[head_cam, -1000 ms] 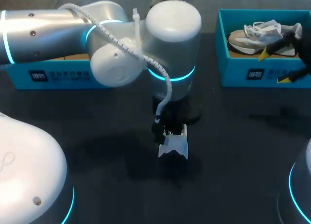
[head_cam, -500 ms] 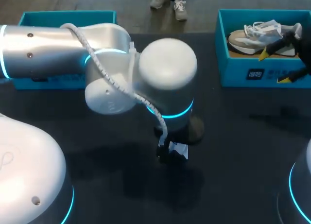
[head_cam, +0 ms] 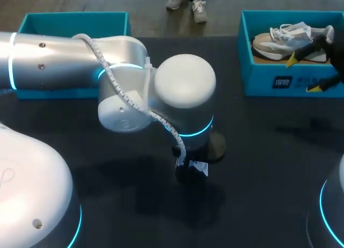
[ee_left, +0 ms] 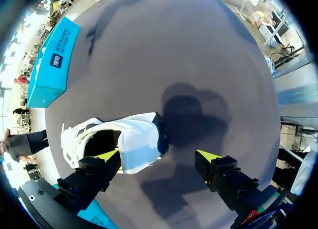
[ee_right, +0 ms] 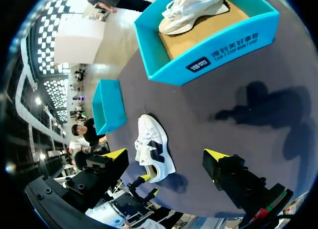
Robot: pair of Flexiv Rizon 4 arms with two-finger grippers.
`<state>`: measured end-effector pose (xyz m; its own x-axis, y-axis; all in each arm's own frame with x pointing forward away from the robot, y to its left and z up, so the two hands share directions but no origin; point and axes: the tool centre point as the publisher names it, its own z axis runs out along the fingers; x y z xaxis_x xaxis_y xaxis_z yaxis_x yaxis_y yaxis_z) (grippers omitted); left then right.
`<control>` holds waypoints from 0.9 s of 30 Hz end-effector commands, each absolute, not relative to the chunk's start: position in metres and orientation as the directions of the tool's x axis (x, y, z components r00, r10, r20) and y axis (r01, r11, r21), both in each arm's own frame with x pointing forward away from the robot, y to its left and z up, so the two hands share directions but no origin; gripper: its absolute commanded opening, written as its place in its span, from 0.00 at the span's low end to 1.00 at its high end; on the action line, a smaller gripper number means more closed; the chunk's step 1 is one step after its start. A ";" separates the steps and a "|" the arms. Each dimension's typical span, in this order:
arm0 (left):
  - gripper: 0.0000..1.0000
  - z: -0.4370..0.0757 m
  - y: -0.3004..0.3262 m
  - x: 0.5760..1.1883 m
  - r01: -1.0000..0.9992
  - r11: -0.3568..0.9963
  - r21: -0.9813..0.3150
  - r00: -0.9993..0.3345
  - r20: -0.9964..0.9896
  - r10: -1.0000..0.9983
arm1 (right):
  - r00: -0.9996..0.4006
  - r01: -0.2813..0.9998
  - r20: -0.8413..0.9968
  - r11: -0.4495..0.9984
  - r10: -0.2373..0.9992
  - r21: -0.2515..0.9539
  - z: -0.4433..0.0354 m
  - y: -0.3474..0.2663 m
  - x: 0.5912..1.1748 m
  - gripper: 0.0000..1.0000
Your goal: Take the shoe out of the shoebox, open the shoe tongue, remove and reinsert the insole, then place the shoe into the shoebox
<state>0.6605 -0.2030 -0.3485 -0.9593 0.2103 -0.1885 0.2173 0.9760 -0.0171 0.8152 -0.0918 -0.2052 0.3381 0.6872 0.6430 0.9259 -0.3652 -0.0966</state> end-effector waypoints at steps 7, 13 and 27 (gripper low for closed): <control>1.00 -0.373 -0.210 0.672 0.196 0.981 -0.004 -0.968 -0.162 0.193 | 0.340 0.925 0.641 -0.368 0.688 -0.095 -0.205 -0.091 0.814 1.00; 1.00 -0.379 -0.210 0.675 0.173 0.985 0.007 -0.973 -0.151 0.172 | 0.340 0.925 0.641 -0.368 0.688 -0.095 -0.205 -0.091 0.814 1.00; 0.42 -0.389 -0.217 0.669 0.155 0.988 0.012 -0.980 -0.128 0.155 | 0.340 0.925 0.641 -0.368 0.688 -0.095 -0.205 -0.091 0.814 1.00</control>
